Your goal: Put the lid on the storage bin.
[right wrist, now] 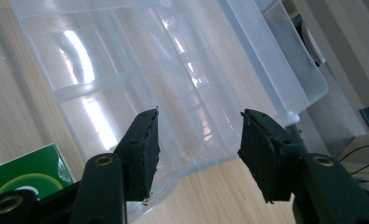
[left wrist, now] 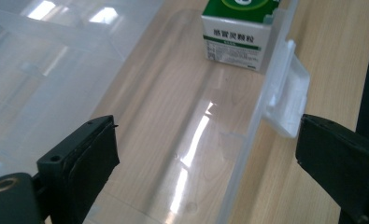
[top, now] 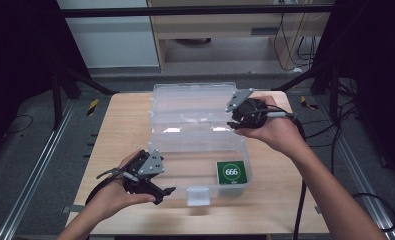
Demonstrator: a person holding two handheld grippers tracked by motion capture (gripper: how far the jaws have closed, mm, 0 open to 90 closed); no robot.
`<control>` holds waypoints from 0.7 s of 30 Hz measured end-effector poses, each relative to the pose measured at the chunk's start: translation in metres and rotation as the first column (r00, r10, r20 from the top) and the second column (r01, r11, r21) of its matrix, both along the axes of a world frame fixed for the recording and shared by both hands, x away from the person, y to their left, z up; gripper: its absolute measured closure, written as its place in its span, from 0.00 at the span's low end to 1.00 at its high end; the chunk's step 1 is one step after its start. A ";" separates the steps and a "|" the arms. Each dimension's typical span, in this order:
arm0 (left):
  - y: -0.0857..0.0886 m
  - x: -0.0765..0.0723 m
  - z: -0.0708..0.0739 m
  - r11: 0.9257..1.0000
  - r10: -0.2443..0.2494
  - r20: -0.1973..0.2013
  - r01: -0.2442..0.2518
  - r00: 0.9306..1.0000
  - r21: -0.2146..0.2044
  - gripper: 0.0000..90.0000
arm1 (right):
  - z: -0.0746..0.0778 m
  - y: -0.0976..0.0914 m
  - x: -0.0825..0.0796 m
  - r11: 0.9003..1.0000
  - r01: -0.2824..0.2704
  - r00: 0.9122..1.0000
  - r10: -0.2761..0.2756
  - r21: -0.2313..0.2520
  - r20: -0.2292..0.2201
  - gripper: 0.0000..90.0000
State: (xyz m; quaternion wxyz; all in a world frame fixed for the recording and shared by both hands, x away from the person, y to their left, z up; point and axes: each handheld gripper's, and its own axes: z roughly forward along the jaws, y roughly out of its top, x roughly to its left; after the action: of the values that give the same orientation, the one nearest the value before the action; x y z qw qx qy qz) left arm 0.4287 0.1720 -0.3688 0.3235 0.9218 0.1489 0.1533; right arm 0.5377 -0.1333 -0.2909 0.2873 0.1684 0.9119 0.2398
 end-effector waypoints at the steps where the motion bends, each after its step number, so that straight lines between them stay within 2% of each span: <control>1: 0.000 0.000 -0.002 1.000 -0.005 -0.002 0.005 1.000 0.009 0.06 | 0.000 0.003 0.002 1.000 -0.009 1.000 0.009 -0.008 0.004 0.54; 4: 0.001 -0.001 -0.007 1.000 -0.023 -0.030 0.024 0.999 0.014 0.07 | -0.003 0.013 0.006 0.999 -0.028 1.000 0.028 -0.026 -0.001 0.56; 5: 0.000 -0.002 -0.008 0.999 -0.026 -0.028 0.027 0.999 0.018 0.08 | -0.004 0.016 0.008 0.999 -0.037 0.999 0.037 -0.037 -0.003 0.56; 10: -0.003 -0.003 -0.014 0.997 -0.049 -0.050 0.053 0.998 0.064 0.15 | -0.011 0.027 0.020 0.994 -0.066 0.998 0.064 -0.090 -0.022 0.60; 12: -0.003 -0.002 -0.016 0.995 -0.065 -0.068 0.071 0.996 0.075 0.17 | -0.014 0.030 0.025 0.990 -0.074 0.997 0.072 -0.120 -0.026 0.61; 17: -0.006 0.001 -0.025 0.992 -0.082 -0.100 0.092 0.992 0.091 0.24 | -0.017 0.037 0.034 0.984 -0.101 0.994 0.095 -0.147 -0.047 0.64; 19: -0.008 0.001 -0.027 0.990 -0.089 -0.114 0.101 0.990 0.102 0.27 | -0.018 0.039 0.035 0.979 -0.123 0.991 0.115 -0.162 -0.062 0.66; 21: -0.009 0.001 -0.029 0.989 -0.088 -0.121 0.101 0.989 0.109 0.31 | -0.020 0.040 0.036 0.974 -0.131 0.991 0.122 -0.184 -0.058 0.69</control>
State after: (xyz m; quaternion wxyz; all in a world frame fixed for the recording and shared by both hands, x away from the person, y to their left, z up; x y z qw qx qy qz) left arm 0.4298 0.1630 -0.3980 0.2676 0.9522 0.1146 0.0922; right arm 0.5738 -0.0930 -0.3105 0.2648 0.0878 0.9457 0.1666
